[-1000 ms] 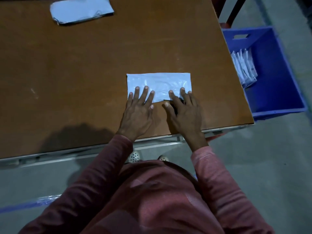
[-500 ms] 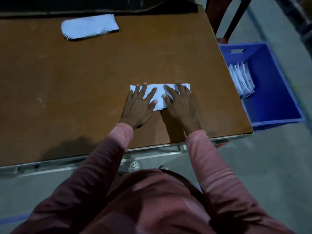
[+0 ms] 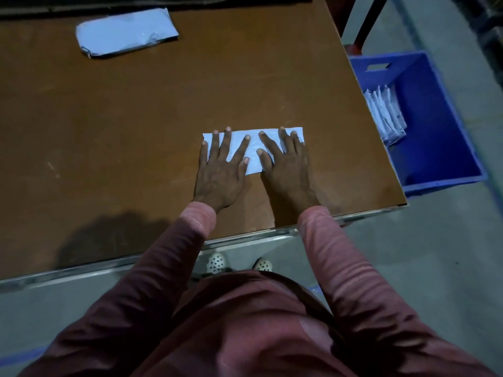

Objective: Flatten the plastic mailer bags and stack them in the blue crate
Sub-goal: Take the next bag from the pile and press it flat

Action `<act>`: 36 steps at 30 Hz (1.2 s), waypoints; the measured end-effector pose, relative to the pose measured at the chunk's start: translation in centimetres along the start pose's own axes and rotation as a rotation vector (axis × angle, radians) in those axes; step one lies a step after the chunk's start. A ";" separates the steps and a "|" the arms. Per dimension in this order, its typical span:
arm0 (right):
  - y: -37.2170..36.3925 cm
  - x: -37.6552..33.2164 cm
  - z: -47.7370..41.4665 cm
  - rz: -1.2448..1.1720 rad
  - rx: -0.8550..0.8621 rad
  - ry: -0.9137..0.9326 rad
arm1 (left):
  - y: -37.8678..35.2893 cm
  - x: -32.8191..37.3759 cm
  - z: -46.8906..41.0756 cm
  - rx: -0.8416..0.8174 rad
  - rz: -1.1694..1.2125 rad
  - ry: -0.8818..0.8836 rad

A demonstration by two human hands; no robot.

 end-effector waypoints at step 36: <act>11.9 2.1 0.0 0.138 -0.224 -0.088 | 12.4 1.1 -7.9 -0.093 -0.070 -0.355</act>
Point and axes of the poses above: each hand's wrist, its own z-axis away from the middle knuckle, its own y-axis out of the back of the hand, x = y × z, the point moved 2 cm from there along -z, towards the middle knuckle, and after that the axes turned 14 degrees about -x, right-handed, at the moved point
